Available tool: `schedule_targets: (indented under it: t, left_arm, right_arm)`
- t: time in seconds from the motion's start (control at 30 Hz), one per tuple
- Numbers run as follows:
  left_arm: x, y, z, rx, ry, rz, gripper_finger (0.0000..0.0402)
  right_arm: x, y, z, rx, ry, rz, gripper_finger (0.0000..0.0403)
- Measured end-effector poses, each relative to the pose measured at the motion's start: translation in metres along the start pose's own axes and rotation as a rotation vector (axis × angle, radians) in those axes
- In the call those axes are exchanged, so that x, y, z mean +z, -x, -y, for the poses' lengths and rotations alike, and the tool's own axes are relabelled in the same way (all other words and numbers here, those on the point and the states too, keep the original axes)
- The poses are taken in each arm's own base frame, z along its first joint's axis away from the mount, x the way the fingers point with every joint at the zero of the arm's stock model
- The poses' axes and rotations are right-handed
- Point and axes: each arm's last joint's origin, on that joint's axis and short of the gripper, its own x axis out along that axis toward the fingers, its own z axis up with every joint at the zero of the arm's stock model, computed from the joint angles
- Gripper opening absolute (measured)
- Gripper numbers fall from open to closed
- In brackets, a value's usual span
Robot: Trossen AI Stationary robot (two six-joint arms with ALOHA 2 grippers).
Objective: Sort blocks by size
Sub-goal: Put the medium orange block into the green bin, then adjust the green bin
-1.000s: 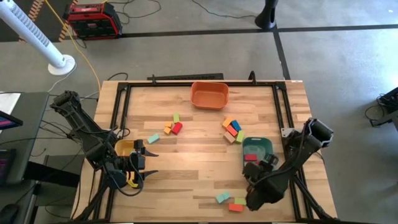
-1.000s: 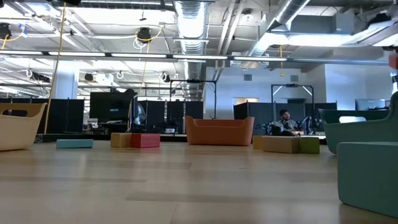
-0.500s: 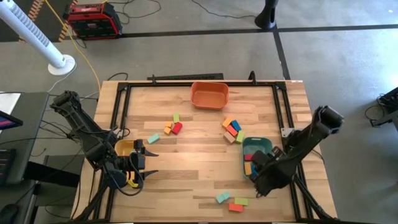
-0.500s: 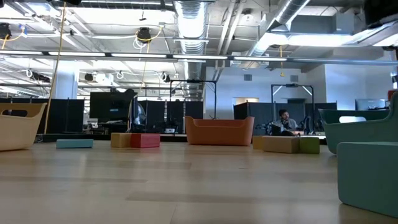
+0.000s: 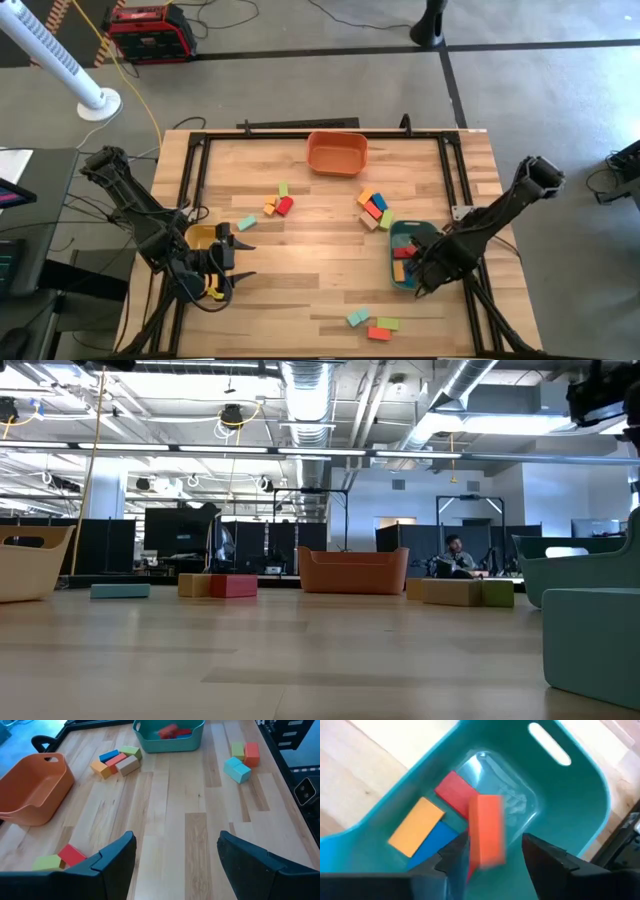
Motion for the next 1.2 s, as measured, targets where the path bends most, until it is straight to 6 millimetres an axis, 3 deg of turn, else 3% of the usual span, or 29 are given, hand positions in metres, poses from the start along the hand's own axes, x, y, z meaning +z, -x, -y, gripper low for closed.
schedule_targets:
  t: [0.27, 0.73, 1.2]
  left_arm:
    - [0.0, 0.0, 0.0, 0.002, 0.0, 0.001, 0.0267]
    - [0.0, 0.0, 0.0, 0.002, -0.001, 0.0, 0.0267]
    - [-0.001, 0.0, 0.0, 0.005, -0.011, -0.004, 0.0267]
  right_arm:
    - [0.009, -0.012, 0.006, -0.051, 0.001, -0.009, 0.0247]
    - [0.033, -0.053, 0.032, -0.237, 0.008, -0.078, 0.0214]
    - [0.041, -0.074, 0.055, -0.349, 0.017, -0.153, 0.0208]
